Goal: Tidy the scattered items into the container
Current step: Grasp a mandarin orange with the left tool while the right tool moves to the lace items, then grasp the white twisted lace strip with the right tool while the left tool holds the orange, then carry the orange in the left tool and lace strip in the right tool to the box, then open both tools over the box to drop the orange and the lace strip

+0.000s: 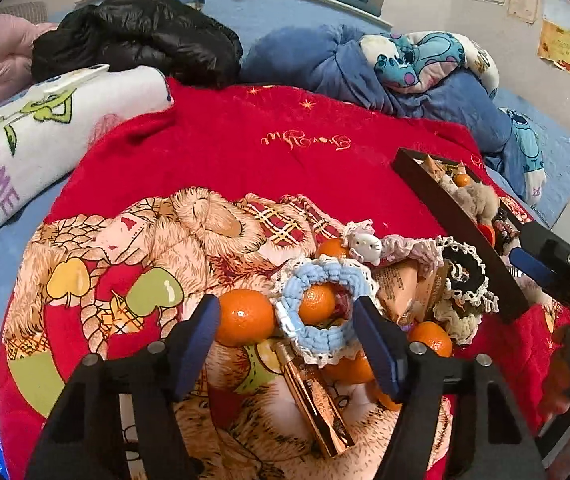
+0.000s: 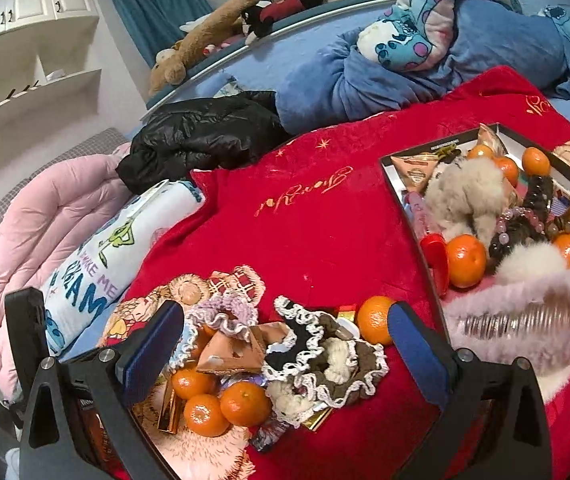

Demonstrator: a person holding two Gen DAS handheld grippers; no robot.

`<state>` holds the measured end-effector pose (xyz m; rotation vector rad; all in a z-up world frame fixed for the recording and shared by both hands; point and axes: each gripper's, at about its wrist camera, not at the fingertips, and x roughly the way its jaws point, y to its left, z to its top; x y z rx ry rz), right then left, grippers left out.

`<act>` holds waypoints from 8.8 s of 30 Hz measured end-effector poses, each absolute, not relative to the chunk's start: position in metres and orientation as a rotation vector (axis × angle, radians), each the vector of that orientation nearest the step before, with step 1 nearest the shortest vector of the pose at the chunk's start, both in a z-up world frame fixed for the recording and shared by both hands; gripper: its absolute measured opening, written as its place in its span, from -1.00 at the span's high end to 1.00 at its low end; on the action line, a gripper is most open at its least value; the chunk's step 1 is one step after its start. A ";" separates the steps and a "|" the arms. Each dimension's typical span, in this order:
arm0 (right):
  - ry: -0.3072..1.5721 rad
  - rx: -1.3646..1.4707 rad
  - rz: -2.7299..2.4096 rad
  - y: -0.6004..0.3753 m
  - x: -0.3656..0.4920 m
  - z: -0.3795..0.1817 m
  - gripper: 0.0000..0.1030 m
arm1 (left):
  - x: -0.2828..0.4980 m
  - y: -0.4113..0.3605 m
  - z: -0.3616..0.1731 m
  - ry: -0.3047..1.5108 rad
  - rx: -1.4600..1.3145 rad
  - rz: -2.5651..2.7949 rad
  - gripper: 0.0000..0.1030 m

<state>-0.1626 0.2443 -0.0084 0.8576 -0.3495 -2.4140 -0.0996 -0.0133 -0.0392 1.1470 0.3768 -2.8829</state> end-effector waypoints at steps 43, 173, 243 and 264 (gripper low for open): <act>-0.395 0.961 -2.420 0.247 -0.172 -0.023 -0.82 | -0.109 -0.030 -0.057 0.283 1.219 -2.835 0.25; -0.677 0.627 -2.640 0.441 -0.107 0.031 0.75 | -0.071 0.195 0.032 0.221 0.959 -3.354 0.28; -0.749 0.883 -2.716 0.466 -0.209 -0.010 0.75 | -0.270 0.320 0.007 0.129 1.389 -3.248 0.28; -0.860 0.913 -2.688 0.488 -0.210 -0.023 0.74 | -0.272 0.329 -0.005 0.115 1.393 -3.250 0.28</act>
